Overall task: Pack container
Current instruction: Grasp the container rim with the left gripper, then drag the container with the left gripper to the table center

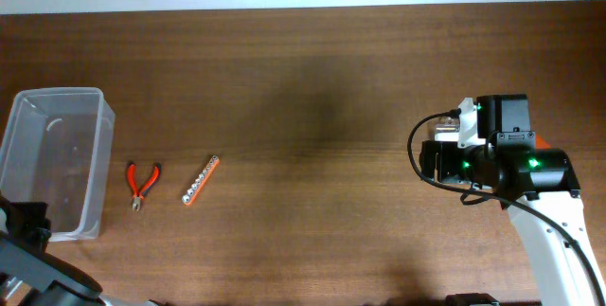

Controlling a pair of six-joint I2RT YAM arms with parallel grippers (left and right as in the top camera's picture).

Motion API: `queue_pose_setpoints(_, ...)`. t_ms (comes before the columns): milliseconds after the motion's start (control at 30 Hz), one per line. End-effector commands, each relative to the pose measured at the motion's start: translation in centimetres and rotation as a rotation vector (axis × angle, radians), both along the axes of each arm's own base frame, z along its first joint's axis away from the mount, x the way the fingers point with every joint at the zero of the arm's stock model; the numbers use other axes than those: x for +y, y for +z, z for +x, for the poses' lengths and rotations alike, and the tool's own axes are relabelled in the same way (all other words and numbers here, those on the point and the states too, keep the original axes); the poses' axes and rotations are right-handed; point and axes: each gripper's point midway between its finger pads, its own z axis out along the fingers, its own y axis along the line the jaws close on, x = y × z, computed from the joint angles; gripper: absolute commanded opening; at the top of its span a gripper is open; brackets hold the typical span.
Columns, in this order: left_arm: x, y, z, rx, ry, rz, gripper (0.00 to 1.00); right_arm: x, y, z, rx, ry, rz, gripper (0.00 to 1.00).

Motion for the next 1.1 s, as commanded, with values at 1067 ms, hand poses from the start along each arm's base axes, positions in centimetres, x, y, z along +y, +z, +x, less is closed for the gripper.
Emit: queue_pose_setpoints(1067, -17.8, 14.9, 19.0, -0.312, -0.944, 0.222, 0.02, -1.8, 1.1, 0.7, -0.039, -0.039, -0.109, 0.98)
